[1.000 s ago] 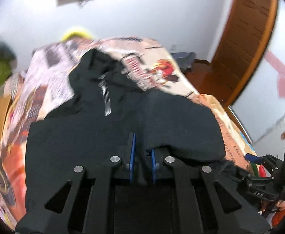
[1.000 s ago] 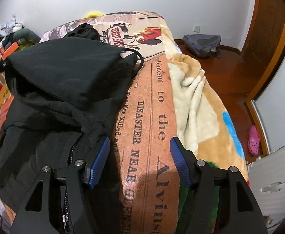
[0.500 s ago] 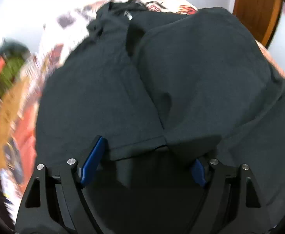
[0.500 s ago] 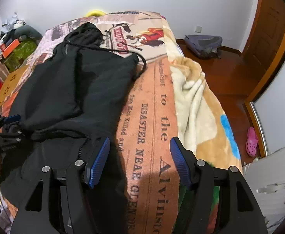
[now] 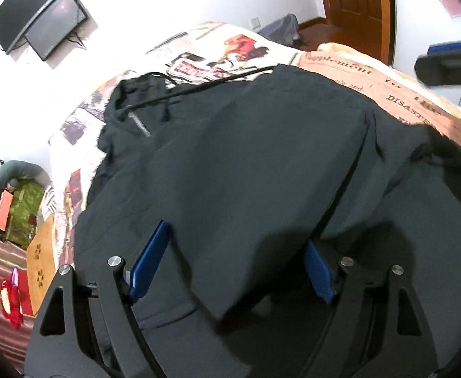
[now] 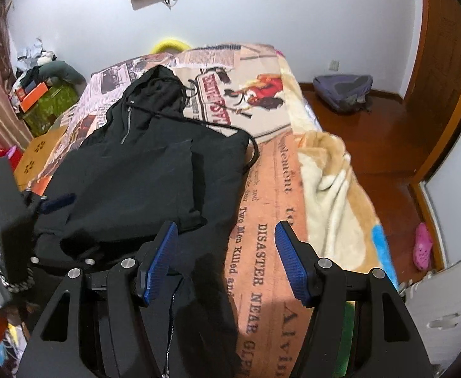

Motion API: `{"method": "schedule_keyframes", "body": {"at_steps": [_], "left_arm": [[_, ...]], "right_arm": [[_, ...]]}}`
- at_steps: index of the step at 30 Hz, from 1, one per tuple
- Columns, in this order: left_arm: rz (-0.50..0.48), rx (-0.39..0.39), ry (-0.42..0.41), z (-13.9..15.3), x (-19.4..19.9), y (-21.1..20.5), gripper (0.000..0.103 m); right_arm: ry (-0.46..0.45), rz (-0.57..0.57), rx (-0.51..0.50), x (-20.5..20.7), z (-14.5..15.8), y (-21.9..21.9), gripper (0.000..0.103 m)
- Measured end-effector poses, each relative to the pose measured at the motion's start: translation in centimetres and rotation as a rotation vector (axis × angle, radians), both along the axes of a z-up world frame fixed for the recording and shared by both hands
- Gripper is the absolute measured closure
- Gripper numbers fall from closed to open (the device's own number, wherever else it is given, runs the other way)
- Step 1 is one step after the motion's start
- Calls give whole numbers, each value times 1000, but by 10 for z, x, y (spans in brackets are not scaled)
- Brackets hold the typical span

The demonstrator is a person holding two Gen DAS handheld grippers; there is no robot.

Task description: Fold large clothes

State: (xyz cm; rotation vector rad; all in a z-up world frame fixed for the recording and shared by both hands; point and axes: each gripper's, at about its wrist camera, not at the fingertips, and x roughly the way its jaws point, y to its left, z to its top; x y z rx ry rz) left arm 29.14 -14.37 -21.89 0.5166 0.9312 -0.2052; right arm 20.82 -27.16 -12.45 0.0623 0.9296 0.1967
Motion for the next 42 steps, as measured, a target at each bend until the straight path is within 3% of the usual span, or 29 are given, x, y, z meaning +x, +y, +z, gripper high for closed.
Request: {"method": "schedule_keyframes", "body": {"at_steps": [5, 9, 11, 13, 16, 21, 28, 35, 37, 39, 42], "left_arm": [[-19, -35, 3, 3, 14, -23, 22], [-19, -126, 18, 15, 23, -30, 25], [-17, -194, 41, 21, 29, -30, 41], [-12, -264, 82, 26, 36, -29, 78], [36, -388, 89, 41, 45, -14, 92], [121, -519, 26, 75, 40, 33, 93], [224, -594, -40, 102, 18, 108, 93], [390, -513, 47, 53, 0, 173, 87], [422, -523, 88, 34, -7, 191, 70], [456, -534, 128, 14, -11, 204, 61], [506, -585, 189, -11, -17, 227, 56]], "right_arm": [[62, -3, -14, 4, -23, -4, 43], [76, 4, 11, 0, -29, -10, 43], [84, 7, 15, 1, -27, -11, 43], [94, 10, 9, 2, -27, -10, 43], [97, 16, -15, 2, -28, -5, 43], [75, 20, -66, -2, -26, 1, 43], [86, 8, -87, 1, -25, 5, 43], [93, 6, -101, -1, -28, 13, 43], [95, -4, -102, -2, -28, 14, 43], [99, -6, -99, -2, -27, 16, 43], [106, 6, -88, -3, -24, 18, 43]]}}
